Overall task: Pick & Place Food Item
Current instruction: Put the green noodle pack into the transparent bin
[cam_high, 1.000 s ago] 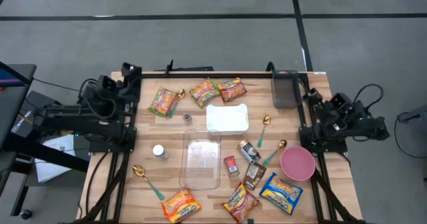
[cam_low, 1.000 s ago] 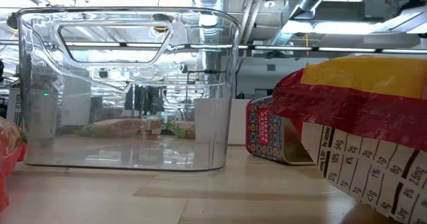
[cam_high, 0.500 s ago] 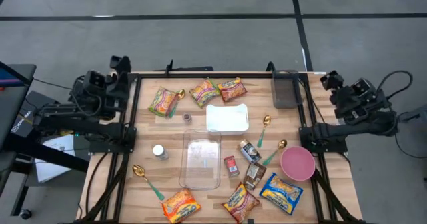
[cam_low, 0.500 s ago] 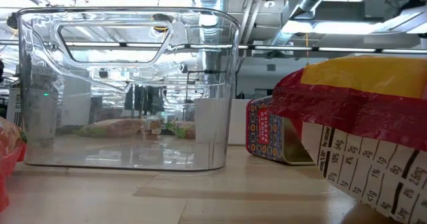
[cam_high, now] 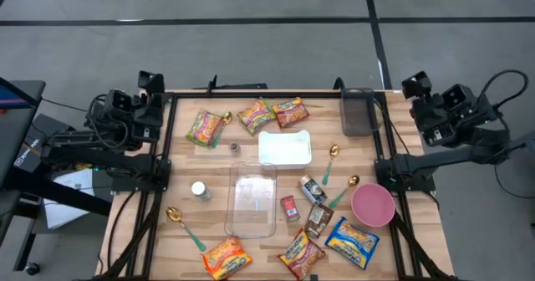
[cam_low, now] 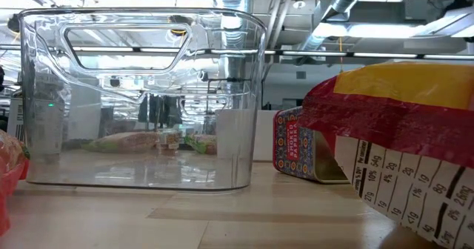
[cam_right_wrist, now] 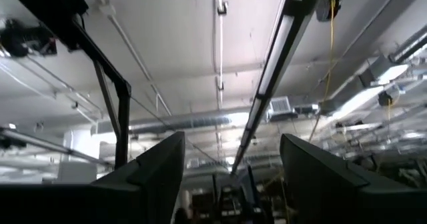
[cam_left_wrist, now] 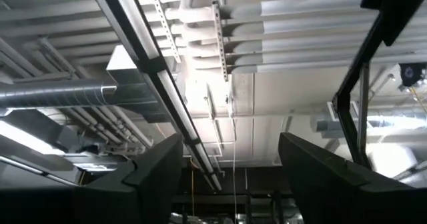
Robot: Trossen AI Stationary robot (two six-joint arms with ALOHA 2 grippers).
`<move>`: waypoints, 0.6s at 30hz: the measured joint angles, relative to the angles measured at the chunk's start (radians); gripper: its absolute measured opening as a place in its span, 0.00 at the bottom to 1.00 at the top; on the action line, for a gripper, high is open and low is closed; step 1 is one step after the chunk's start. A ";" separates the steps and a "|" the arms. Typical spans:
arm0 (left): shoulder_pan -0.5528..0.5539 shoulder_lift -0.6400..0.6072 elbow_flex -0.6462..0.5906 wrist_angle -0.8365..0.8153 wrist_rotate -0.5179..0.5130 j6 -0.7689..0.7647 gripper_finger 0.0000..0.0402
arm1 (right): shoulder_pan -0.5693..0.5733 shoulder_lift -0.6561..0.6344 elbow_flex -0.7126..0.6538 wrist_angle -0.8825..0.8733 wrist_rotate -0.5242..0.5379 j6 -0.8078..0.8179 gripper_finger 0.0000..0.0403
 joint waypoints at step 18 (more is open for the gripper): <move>-0.014 0.003 0.005 -0.045 0.024 0.019 0.79 | 0.000 0.216 0.392 -0.676 0.007 0.137 0.60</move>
